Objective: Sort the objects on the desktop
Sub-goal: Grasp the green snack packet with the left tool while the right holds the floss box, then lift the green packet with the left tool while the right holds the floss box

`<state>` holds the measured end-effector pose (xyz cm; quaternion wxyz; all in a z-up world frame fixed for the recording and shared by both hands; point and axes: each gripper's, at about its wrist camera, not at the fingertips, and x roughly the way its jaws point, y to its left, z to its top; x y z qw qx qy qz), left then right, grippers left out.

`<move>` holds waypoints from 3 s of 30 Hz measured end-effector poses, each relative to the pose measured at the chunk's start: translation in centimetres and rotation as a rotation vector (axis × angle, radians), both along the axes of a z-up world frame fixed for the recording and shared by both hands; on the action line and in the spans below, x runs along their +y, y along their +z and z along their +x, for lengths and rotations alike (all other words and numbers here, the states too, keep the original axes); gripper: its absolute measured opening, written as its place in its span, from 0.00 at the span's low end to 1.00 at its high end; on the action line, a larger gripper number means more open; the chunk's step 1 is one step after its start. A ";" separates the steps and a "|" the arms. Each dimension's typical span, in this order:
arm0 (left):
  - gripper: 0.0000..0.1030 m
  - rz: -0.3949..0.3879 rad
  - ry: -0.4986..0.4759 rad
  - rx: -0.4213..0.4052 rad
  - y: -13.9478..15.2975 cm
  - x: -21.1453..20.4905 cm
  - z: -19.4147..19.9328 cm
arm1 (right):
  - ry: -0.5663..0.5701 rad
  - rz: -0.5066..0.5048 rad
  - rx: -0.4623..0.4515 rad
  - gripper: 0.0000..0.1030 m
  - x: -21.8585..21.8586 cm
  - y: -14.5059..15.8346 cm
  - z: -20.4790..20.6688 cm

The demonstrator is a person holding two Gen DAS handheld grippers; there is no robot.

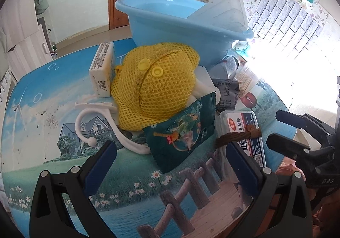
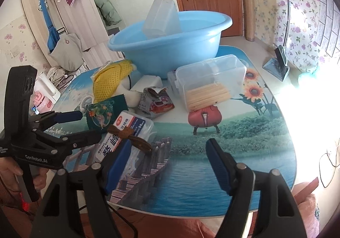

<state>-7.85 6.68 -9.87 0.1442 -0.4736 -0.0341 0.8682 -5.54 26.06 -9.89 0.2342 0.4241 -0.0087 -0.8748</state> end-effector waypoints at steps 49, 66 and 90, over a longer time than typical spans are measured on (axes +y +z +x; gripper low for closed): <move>0.27 -0.019 -0.015 0.051 -0.5 -4.4 5.3 | 0.073 0.170 0.002 0.80 -6.2 -1.1 1.0; 1.00 -0.142 -0.042 0.110 -1.9 -1.9 6.4 | 0.077 0.145 -0.036 0.82 -5.0 -1.8 1.1; 0.48 -0.108 -0.017 0.175 -1.2 -3.1 6.7 | 0.099 0.145 0.024 0.93 -5.5 -2.3 1.5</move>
